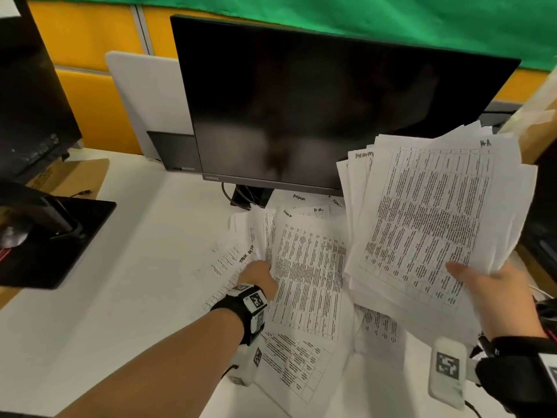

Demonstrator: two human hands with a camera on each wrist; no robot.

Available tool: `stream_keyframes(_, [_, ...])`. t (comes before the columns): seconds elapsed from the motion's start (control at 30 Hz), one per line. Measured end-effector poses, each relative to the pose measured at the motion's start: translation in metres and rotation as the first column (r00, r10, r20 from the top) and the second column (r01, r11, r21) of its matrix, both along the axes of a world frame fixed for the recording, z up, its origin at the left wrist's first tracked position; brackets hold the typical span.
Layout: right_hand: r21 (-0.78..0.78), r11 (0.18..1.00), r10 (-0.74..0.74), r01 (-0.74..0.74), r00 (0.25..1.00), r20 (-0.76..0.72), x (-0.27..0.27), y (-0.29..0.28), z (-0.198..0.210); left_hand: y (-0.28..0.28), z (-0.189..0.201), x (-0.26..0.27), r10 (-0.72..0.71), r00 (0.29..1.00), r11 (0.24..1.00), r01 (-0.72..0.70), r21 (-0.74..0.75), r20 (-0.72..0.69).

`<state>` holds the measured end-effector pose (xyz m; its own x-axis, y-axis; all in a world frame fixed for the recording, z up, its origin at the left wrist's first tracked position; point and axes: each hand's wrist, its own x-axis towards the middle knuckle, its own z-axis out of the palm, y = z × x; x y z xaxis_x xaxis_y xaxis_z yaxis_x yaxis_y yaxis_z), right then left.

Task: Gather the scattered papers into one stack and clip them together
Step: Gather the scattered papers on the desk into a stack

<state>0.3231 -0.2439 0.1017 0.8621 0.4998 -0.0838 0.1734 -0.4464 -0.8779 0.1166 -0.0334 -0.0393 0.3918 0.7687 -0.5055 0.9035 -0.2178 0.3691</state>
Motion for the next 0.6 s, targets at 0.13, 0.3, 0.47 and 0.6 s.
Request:
stream_keyframes(0.13, [0.004,0.999,-0.035,0.035,0.999,0.031,0.003,-0.004,0.001,-0.018,0.010,-0.010,-0.081,0.956,0.983,0.030,0.181,0.283])
stream_keyframes(0.3, [0.013,0.995,-0.096,0.096,0.993,0.074,0.004,-0.005,0.003,-0.052,0.019,-0.025,-0.178,0.896,0.978,0.116,0.171,0.408])
stream_keyframes(0.47, [0.011,0.996,-0.085,0.084,0.993,0.078,0.001,0.001,0.009,-0.060,0.014,-0.052,0.029,0.903,0.998,-0.050,0.038,0.428])
stream_keyframes(0.6, [0.008,0.999,-0.049,0.049,0.996,0.079,0.000,0.008,0.008,-0.038,0.008,-0.086,0.105,0.949,0.965,-0.170,0.200,0.297])
